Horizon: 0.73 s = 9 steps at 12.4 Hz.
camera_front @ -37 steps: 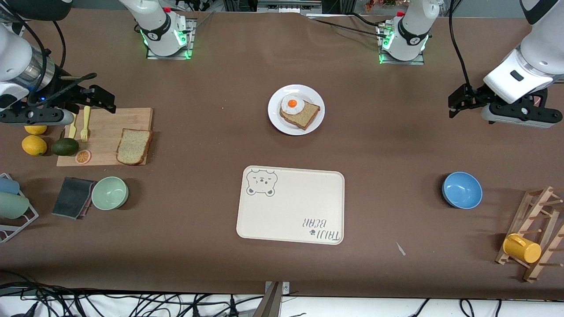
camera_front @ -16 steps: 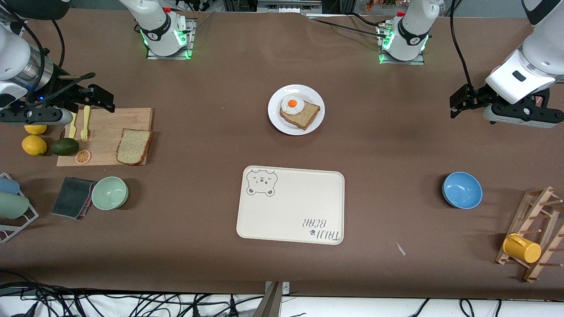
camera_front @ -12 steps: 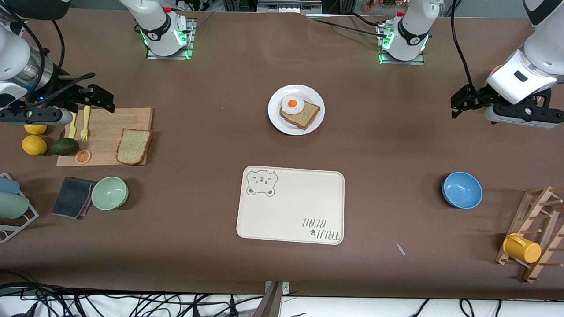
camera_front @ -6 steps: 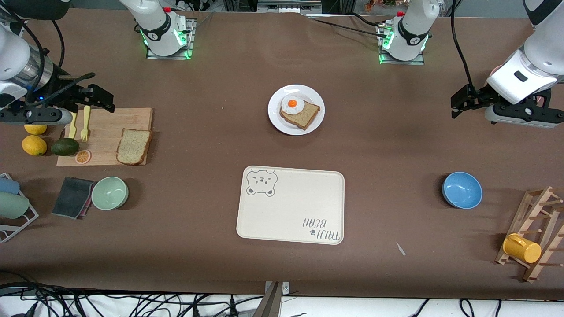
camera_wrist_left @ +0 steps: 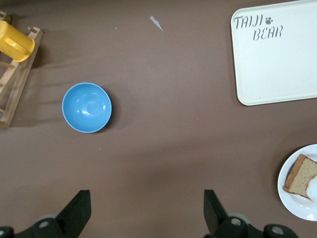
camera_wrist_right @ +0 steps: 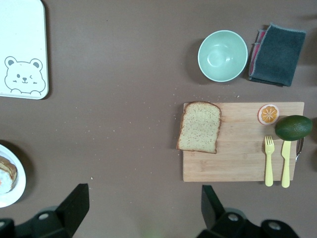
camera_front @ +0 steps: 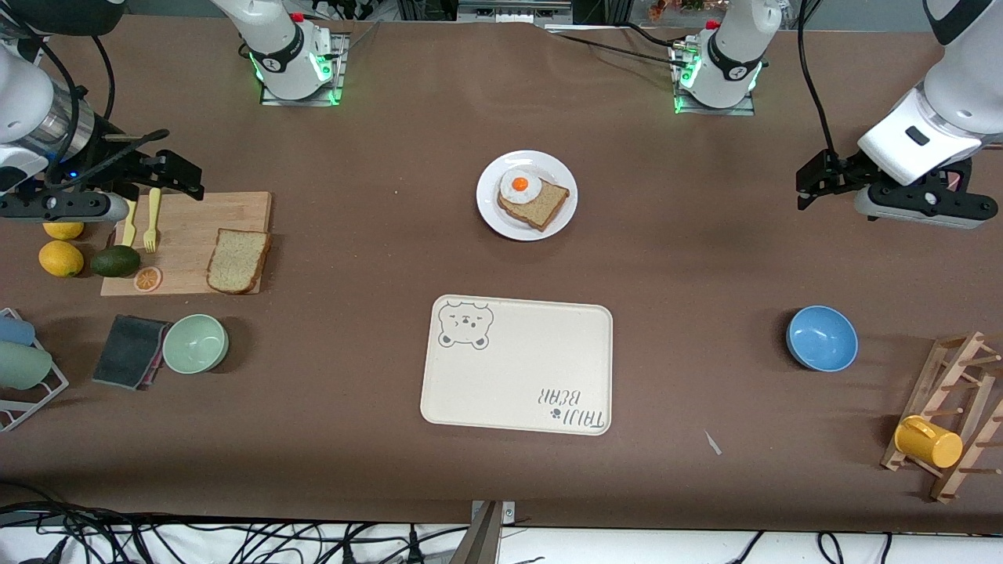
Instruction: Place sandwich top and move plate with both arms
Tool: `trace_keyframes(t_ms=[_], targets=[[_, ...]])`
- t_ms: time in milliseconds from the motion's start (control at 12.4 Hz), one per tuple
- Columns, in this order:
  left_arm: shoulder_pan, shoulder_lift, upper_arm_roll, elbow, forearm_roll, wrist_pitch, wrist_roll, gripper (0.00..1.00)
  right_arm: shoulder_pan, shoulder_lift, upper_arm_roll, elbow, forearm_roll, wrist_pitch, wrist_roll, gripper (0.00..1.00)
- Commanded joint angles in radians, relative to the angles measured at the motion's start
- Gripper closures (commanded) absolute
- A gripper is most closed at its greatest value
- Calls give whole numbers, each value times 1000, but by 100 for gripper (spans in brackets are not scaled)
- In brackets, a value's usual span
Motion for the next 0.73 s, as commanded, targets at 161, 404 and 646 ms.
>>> trace_keyframes(t_ms=[161, 404, 646], targets=[[-1, 93, -59, 33, -38, -90, 7, 0, 7, -9, -9, 15, 2, -20, -7, 0], [-1, 96, -76, 33, -47, -92, 6, 0, 7, -6, -9, 15, 2, -8, -6, 0], [4, 96, -76, 35, -47, -90, 10, 0, 6, -1, -19, 12, 2, -3, -6, 0]])
